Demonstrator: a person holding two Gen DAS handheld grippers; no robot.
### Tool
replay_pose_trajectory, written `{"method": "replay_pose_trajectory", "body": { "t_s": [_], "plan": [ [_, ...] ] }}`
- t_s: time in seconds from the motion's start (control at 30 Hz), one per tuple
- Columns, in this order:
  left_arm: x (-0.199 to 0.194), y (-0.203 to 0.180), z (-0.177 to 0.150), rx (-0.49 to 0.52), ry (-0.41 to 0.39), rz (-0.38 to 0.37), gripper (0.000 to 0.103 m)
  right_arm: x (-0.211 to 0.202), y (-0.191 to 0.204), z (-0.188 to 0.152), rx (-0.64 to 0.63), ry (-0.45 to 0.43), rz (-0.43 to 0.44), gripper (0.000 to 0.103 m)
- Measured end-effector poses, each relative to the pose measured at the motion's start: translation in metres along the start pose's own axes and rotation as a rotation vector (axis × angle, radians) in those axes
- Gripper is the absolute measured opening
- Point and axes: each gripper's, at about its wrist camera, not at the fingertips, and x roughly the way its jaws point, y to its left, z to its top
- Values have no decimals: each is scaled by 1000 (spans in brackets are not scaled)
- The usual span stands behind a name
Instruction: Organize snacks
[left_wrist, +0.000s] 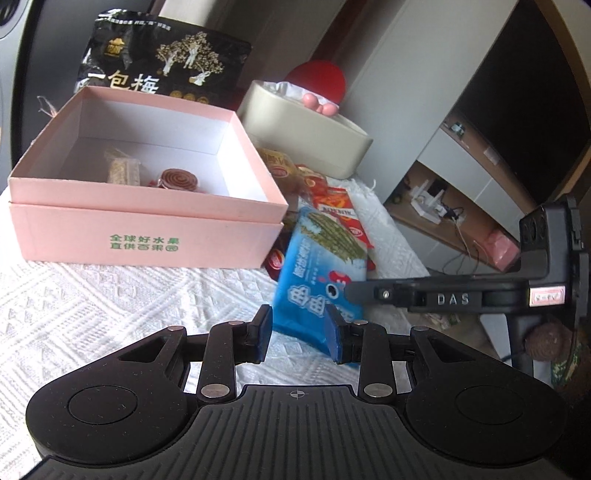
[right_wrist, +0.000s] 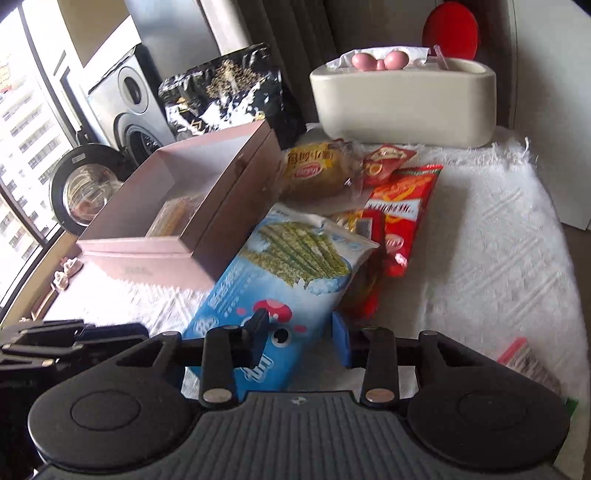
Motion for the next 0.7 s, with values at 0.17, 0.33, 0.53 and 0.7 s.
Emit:
{"method": "replay_pose_trajectory", "body": {
  "t_s": [0.17,0.33,0.53,0.7],
  "plan": [
    [-6,-17,-2,61,1,12,34,-31,11,-22,-56,-71,-19,36],
    [-3,-25,4,95,-24,54,34,-70,-1,-34,-130,-256,-286,80],
    [29,-28,22,128,-64,116,34,-73,-59,-52,50,-236,-364,81],
    [51,-28,26,123,-36,131,34,-62,-62,-69,80,-190,-264,62]
  ]
}}
